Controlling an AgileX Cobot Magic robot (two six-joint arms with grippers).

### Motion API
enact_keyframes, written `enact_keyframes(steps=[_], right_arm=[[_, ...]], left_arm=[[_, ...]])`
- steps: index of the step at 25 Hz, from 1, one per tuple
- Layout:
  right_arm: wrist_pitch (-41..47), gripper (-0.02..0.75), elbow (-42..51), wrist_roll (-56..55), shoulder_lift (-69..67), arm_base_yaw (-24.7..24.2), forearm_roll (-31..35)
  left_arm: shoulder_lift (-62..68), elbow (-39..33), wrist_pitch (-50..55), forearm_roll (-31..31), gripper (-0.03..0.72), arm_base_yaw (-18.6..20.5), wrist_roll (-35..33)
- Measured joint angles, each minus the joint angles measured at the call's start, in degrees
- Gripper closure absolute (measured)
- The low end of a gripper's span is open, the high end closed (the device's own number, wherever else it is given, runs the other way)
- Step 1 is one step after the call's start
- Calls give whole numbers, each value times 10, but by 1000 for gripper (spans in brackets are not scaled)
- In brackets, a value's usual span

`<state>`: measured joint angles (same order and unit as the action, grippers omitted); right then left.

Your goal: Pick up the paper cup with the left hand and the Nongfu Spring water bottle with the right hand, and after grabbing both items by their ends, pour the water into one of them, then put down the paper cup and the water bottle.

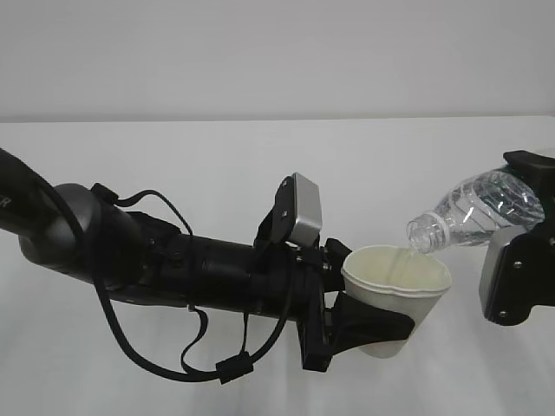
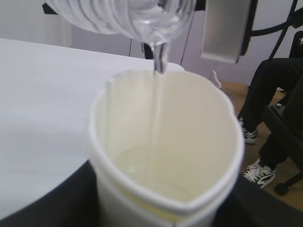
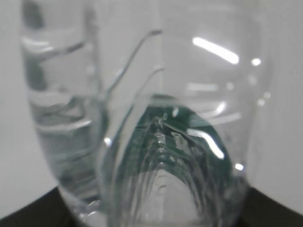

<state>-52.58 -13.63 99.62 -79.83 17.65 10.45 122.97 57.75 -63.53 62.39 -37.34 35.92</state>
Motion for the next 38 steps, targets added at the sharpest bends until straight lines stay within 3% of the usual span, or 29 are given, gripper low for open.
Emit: enact_keyframes(steps=[38], right_arm=[[-1,336,0,9,0,0,-1]], left_arm=[[0,0,0,2,261,0,1]])
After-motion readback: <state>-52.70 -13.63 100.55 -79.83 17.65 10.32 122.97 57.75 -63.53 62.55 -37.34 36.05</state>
